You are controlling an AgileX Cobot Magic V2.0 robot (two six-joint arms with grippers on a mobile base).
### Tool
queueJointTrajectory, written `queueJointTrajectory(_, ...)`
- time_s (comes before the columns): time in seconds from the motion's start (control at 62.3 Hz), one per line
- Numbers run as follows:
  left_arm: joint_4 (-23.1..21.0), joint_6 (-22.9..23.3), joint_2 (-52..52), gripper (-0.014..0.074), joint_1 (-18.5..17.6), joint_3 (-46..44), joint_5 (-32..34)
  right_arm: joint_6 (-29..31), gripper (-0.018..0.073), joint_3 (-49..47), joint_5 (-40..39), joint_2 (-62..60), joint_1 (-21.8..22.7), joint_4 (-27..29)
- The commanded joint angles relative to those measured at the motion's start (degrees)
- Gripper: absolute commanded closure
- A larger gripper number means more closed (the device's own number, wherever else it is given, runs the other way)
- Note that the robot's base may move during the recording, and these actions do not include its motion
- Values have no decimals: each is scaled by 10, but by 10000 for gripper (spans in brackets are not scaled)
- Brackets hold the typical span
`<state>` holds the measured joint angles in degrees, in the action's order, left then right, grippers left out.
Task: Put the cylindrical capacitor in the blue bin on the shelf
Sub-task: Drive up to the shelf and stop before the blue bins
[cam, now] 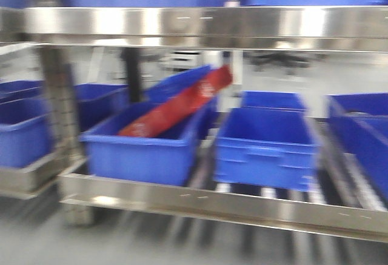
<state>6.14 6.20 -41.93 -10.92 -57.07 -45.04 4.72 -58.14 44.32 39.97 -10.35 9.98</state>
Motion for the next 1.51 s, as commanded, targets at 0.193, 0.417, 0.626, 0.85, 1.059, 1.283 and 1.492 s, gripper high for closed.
queueJointTrajectory(0.193, -3, 5, 3, 708, -1, -1, 10, 3, 713, -5, -15, -3, -1, 0)
queueJointTrajectory(0.417, -3, 5, 3, 708, -1, -1, 10, 3, 713, -5, -15, -3, -1, 0)
queueJointTrajectory(0.626, -3, 5, 3, 708, -1, -1, 10, 3, 713, -5, -15, -3, -1, 0)
queueJointTrajectory(0.85, -3, 5, 3, 708, -1, -1, 10, 3, 713, -5, -15, -3, -1, 0)
queueJointTrajectory(1.059, -3, 5, 3, 708, -1, -1, 10, 3, 713, -5, -15, -3, -1, 0)
queueJointTrajectory(1.283, -3, 5, 3, 708, -1, -1, 10, 3, 713, -5, -15, -3, -1, 0)
queueJointTrajectory(1.492, -3, 5, 3, 708, -1, -1, 10, 3, 713, -5, -15, -3, -1, 0)
